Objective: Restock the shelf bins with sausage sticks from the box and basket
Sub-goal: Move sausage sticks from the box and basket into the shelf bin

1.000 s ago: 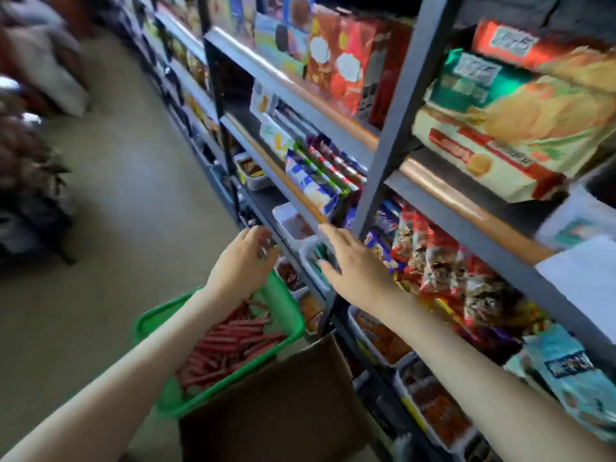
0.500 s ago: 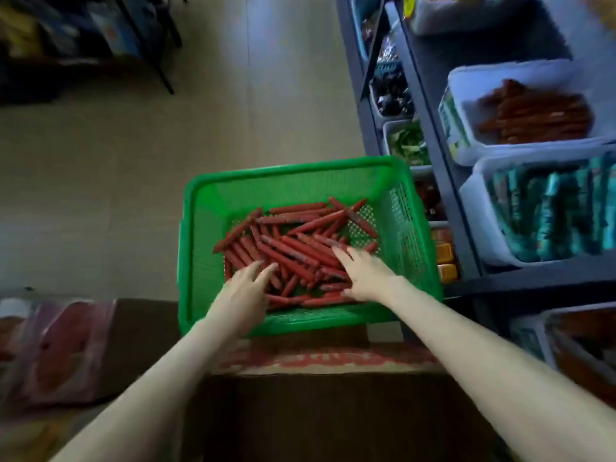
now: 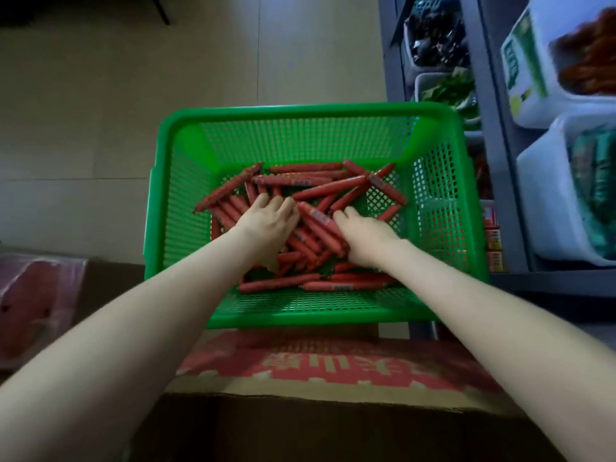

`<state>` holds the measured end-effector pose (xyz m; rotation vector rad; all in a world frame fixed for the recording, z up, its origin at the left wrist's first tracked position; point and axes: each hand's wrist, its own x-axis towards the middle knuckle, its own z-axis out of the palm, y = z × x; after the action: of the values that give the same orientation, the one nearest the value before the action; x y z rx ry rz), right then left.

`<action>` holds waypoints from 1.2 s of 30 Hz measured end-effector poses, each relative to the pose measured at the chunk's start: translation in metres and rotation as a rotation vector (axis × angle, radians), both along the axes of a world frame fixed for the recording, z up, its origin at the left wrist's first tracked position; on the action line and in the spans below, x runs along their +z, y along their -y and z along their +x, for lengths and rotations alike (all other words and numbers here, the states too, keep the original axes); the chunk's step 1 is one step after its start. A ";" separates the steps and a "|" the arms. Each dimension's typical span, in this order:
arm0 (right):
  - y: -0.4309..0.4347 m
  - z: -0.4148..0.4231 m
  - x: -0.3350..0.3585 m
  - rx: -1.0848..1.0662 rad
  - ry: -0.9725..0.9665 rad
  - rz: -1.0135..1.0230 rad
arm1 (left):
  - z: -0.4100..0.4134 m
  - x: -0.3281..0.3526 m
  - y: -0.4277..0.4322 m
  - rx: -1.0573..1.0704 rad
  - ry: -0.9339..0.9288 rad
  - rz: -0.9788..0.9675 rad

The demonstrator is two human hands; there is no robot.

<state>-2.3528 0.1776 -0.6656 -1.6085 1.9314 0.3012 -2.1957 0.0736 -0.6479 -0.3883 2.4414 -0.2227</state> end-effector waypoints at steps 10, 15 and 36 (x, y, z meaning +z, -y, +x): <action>-0.032 -0.013 0.045 -0.273 0.046 -0.107 | 0.006 -0.001 -0.017 0.008 -0.173 0.096; -0.047 -0.009 0.114 -0.575 0.228 -0.371 | -0.003 0.072 -0.025 0.416 -0.504 0.293; -0.223 0.059 0.572 -1.022 0.477 -1.085 | -0.045 0.565 -0.210 1.096 -0.614 2.010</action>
<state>-2.2943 0.4005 -0.0936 -0.7743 2.2904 -1.5845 -2.2406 0.2840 -0.0830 -0.6704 1.3119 2.6585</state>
